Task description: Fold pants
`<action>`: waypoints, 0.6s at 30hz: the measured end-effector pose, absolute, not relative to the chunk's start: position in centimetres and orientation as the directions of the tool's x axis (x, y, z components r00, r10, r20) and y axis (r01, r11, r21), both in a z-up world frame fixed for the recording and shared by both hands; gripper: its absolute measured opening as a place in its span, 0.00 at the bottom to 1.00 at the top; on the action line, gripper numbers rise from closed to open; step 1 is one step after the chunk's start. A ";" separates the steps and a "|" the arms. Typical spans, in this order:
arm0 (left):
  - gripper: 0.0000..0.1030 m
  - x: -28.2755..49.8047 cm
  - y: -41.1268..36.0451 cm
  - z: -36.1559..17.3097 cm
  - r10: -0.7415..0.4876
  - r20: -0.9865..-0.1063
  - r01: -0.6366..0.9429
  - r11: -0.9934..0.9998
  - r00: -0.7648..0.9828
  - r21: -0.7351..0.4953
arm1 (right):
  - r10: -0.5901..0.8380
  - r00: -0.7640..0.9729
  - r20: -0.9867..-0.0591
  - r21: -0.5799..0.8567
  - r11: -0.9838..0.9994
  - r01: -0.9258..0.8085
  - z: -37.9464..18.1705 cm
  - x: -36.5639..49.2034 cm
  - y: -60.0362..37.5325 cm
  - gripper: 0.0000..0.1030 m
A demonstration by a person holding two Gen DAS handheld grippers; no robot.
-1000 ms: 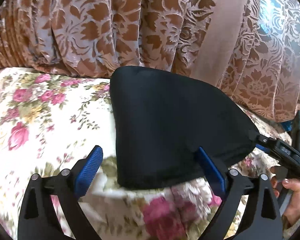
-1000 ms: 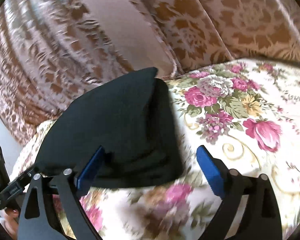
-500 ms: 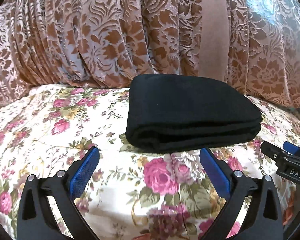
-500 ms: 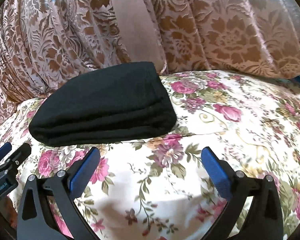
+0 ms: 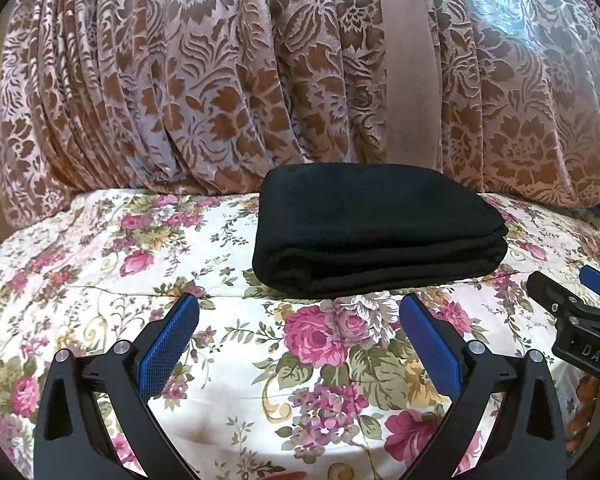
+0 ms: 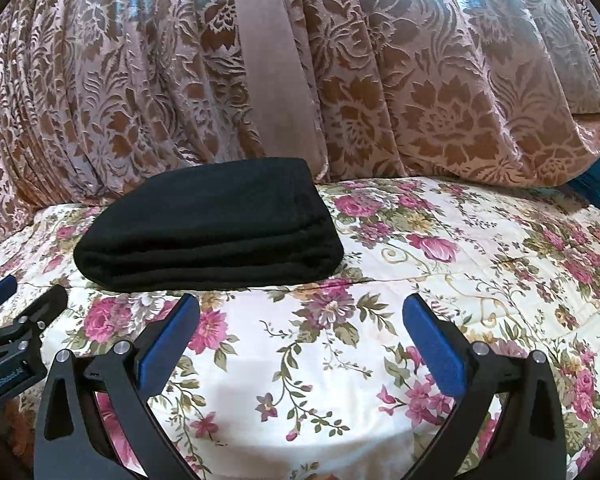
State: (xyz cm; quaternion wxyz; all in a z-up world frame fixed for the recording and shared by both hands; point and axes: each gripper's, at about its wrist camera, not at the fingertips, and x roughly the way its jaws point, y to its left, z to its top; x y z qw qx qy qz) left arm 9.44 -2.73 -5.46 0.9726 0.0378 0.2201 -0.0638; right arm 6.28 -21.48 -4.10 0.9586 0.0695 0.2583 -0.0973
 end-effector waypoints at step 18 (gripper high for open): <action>0.96 9.4 -2.8 -6.0 -0.110 -0.421 0.144 0.988 0.900 0.049 | -0.156 0.859 -0.488 0.055 0.976 0.209 -4.2 6.0 -20.9 0.98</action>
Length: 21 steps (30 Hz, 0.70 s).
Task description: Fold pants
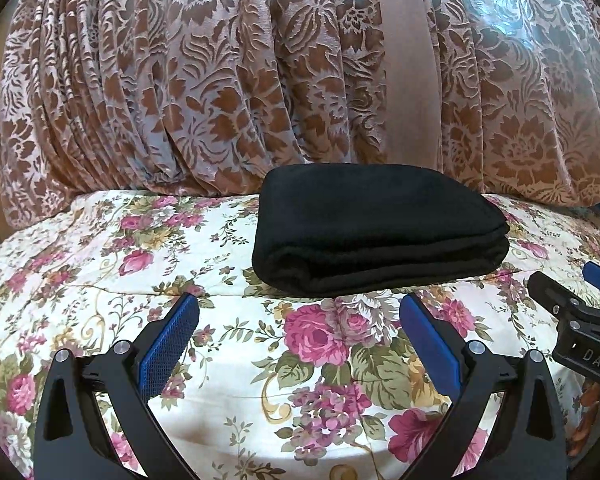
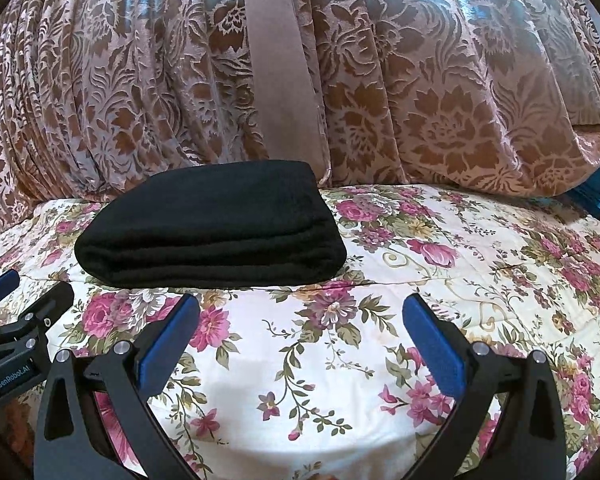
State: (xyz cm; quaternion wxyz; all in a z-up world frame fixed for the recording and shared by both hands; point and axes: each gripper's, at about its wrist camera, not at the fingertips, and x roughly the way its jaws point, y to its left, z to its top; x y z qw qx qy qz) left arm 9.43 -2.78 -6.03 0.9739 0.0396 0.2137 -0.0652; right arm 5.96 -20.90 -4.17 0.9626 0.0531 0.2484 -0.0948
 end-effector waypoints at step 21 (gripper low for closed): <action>0.96 9.4 -3.0 -6.4 -0.090 -0.422 0.129 0.989 0.902 0.067 | -0.152 0.851 -0.502 0.059 0.976 0.209 -4.4 6.2 -21.1 0.98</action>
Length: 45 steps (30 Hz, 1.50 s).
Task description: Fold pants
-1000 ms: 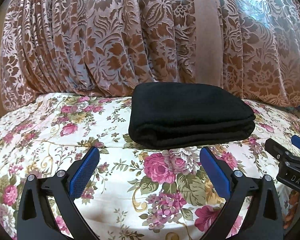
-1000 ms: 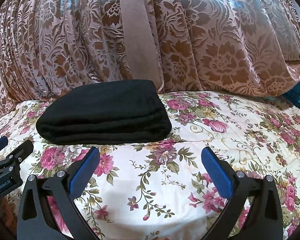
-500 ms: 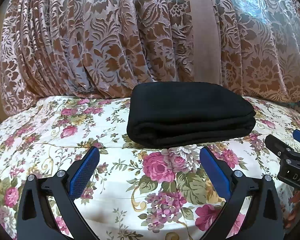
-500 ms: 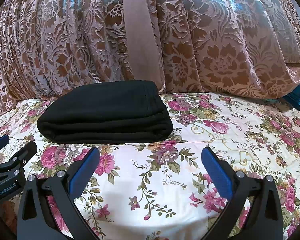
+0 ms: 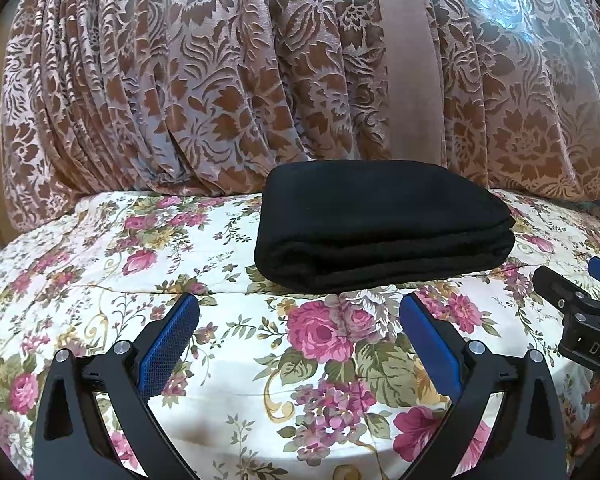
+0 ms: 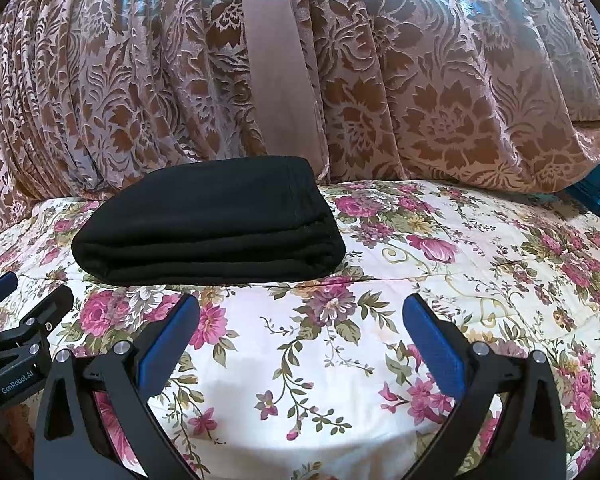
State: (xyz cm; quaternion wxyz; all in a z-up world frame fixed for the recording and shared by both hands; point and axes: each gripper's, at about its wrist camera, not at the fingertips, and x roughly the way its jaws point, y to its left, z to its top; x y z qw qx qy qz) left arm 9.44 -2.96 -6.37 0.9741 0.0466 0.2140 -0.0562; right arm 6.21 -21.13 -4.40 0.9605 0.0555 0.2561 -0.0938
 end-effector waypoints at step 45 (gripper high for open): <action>0.96 10.1 -2.8 -7.0 -0.106 -0.461 0.149 0.987 0.881 0.056 | -0.144 0.843 -0.518 0.067 0.976 0.208 -4.8 6.5 -21.4 0.98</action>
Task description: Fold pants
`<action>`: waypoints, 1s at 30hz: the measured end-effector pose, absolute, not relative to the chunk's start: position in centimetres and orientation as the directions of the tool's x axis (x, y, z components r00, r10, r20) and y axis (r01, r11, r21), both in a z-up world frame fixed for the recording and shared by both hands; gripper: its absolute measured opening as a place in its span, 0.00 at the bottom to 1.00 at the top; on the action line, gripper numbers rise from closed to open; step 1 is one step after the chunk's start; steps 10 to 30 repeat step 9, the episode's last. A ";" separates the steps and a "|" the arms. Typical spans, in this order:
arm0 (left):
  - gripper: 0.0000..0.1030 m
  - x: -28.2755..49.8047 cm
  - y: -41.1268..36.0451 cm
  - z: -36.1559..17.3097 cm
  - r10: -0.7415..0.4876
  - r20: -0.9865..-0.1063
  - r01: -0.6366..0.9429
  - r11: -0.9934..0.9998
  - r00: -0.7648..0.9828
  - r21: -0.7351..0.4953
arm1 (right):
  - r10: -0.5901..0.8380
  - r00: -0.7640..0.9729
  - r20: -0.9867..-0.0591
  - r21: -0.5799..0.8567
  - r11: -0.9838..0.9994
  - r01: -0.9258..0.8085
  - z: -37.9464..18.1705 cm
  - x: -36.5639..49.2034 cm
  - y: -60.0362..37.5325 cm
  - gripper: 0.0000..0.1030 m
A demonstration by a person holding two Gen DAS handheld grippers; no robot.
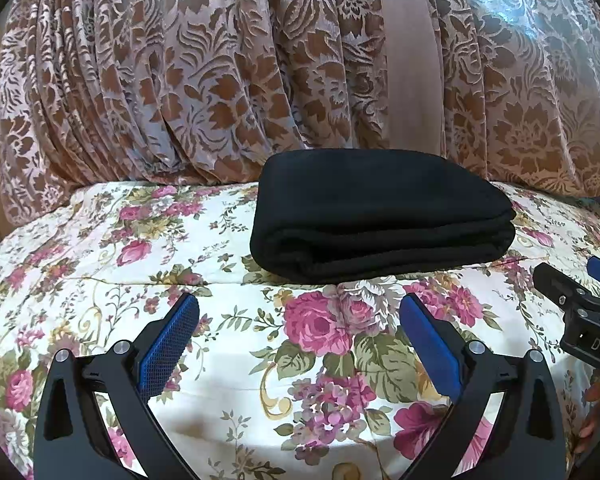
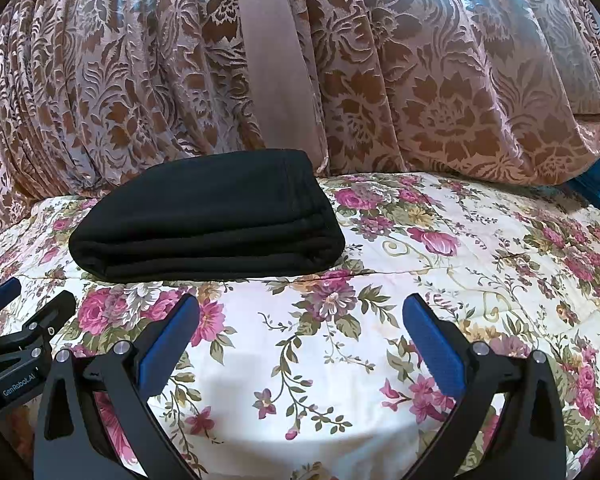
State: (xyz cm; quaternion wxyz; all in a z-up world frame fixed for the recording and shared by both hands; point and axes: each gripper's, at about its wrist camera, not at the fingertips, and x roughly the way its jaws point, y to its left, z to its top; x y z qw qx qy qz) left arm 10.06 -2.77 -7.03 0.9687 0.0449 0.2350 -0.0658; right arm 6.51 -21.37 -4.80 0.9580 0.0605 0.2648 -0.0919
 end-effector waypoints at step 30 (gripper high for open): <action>0.96 11.0 -2.4 -7.5 -0.125 -0.565 0.166 0.986 0.816 0.021 | -0.130 0.806 -0.577 0.087 0.972 0.219 -5.4 7.4 -22.0 0.98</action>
